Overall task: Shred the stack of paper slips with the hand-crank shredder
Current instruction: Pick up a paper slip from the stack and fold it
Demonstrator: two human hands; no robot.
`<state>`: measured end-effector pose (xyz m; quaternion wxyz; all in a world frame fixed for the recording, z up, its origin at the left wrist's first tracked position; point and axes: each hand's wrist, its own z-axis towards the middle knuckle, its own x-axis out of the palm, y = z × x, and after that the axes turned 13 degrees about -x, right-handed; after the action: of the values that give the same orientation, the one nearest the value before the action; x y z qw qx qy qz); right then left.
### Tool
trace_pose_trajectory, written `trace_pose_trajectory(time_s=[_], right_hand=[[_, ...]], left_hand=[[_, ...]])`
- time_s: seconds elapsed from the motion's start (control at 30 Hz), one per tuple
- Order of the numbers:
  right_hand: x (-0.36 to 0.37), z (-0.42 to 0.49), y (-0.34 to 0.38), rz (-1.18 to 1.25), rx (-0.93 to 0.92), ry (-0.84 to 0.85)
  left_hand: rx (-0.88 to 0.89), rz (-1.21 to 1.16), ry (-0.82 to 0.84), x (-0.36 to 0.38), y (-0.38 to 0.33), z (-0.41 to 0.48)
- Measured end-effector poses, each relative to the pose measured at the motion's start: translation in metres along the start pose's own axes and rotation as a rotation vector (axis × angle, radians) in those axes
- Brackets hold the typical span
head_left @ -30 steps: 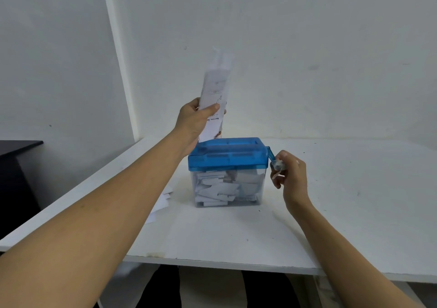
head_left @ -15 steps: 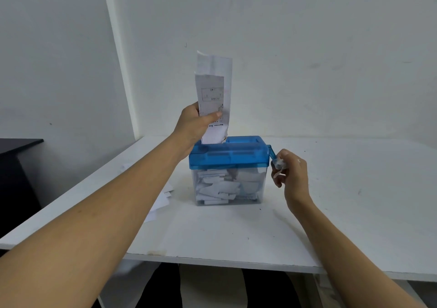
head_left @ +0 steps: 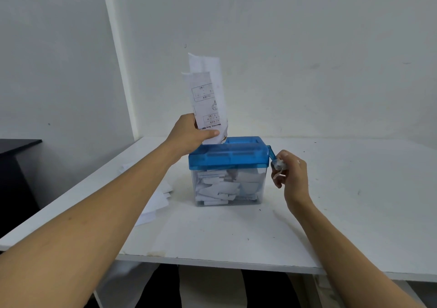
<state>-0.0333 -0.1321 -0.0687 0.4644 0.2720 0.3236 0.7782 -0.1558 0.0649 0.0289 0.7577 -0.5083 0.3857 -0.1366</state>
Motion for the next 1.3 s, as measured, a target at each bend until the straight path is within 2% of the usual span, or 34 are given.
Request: trace_pose_trajectory(time_s=[0.33, 0.5, 0.6, 0.77, 0.83, 0.9, 1.07, 1.3], right_hand=[[0.0, -0.001, 0.001, -0.037, 0.009, 0.002], [-0.009, -0.003, 0.013, -0.001, -0.053, -0.015], [-0.024, -0.007, 0.022, -0.249, -0.192, 0.02], [-0.053, -0.022, 0.035, -0.888, -0.512, 0.394], [-0.052, -0.023, 0.031, -0.99, -0.579, 0.491], [-0.046, -0.019, 0.032, -1.011, -0.623, 0.515], [-0.041, 0.005, 0.053, -0.998, -0.6, 0.552], [-0.028, 0.049, 0.075, -0.867, -0.374, 0.602]], left_hand=[[0.079, 0.153, 0.017, 0.001, -0.007, -0.002], [0.082, 0.121, -0.015, 0.007, 0.0, -0.007], [0.07, 0.106, -0.05, 0.012, 0.006, -0.008], [0.057, 0.125, -0.076, 0.019, 0.007, -0.007], [0.045, 0.133, -0.082, 0.019, 0.007, -0.007], [0.042, 0.132, -0.076, 0.02, 0.007, -0.008], [0.047, 0.136, -0.055, 0.02, 0.006, -0.007], [0.051, 0.123, -0.028, 0.022, 0.009, -0.007]])
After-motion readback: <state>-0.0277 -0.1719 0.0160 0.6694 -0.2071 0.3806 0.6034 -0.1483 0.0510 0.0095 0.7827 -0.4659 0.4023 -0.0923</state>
